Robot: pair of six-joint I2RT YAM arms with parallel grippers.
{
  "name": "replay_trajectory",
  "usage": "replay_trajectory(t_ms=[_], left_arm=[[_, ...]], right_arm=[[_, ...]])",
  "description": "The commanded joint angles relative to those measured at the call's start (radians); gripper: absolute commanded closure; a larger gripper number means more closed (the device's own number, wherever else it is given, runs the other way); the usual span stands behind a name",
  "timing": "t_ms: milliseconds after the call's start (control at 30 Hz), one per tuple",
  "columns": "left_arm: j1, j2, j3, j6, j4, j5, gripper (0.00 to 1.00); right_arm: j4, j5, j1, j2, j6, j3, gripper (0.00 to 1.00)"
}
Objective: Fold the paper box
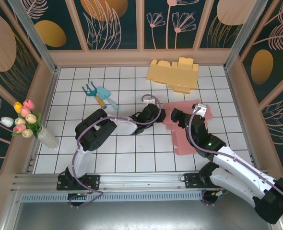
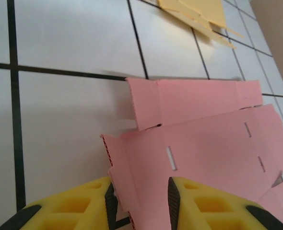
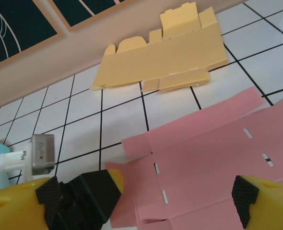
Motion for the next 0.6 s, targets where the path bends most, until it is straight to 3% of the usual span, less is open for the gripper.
replay_trajectory(t_ms=[0,167,233,300,567], left_arm=[[-0.004,0.025,0.024,-0.002,-0.026,-0.013,0.65],[-0.004,0.023,0.025,0.000,-0.025,-0.016,0.72],[-0.004,0.014,0.022,0.018,-0.021,-0.023,0.83],[-0.005,-0.025,0.001,0.066,-0.023,-0.053,1.00],[-0.004,-0.378,-0.247,0.422,0.049,-0.282,1.00]], right_arm=[[0.005,-0.017,0.007,0.004,-0.009,0.029,0.05],[0.017,-0.018,0.006,0.017,-0.011,0.027,0.05],[0.020,-0.020,0.006,0.024,-0.014,0.029,0.05],[0.020,-0.040,0.006,0.028,-0.020,0.036,0.05],[0.061,-0.109,0.006,0.088,-0.147,0.186,0.04]])
